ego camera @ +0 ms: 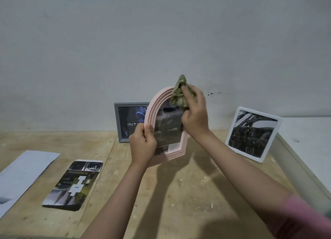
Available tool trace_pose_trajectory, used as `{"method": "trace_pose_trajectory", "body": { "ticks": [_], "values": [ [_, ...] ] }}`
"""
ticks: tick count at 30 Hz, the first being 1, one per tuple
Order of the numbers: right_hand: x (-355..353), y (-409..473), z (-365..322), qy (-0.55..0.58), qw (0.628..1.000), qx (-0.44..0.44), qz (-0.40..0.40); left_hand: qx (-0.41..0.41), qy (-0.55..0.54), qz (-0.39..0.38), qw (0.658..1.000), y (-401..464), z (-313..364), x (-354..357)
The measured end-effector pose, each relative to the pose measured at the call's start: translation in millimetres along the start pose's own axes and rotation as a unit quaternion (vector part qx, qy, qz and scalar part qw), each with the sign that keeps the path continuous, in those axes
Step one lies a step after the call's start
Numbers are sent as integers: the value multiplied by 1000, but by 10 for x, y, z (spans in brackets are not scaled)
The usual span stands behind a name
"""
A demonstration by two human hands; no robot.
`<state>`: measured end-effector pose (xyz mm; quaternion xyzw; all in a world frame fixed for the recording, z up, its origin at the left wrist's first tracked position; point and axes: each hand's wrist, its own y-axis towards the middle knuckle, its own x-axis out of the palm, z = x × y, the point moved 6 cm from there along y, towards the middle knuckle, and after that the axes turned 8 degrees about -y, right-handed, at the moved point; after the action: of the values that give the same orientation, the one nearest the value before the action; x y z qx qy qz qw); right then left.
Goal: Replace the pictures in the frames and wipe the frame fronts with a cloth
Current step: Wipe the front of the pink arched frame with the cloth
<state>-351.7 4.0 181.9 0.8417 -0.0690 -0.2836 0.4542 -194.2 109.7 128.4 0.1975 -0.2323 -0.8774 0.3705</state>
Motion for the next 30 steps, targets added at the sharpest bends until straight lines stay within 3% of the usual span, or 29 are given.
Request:
{"method": "trace_pose_trajectory", "body": {
  "ticks": [4, 10, 14, 16, 19, 21, 23, 25, 30],
  "values": [
    [380, -186, 98, -63, 988, -78, -118, -43, -34, 37, 998, 12, 58, 24],
    [596, -947, 281, -58, 979, -58, -189, -68, -20, 60, 996, 100, -33, -59],
    [662, -1362, 337, -21, 946, -64, -316, -59, -12, 47, 997, 194, -180, -117],
    [565, -1262, 389, 41, 955, 7, -294, -43, -19, 9, 999, 180, -220, -90],
    [285, -799, 381, 89, 985, 113, -91, -43, -34, -9, 998, 121, -238, -42],
    [204, -518, 371, 83, 981, 174, -4, -51, -40, -33, 997, 74, -259, 32],
    [274, -300, 326, 84, 968, 235, -25, -56, -48, -61, 995, 24, -260, 121],
    [433, -215, 236, 55, 968, 223, -97, -64, -49, -65, 995, -13, -258, 165],
    [633, -291, -214, 73, 981, -7, -181, -69, -37, -25, 997, 54, -215, 94]
  ]
}}
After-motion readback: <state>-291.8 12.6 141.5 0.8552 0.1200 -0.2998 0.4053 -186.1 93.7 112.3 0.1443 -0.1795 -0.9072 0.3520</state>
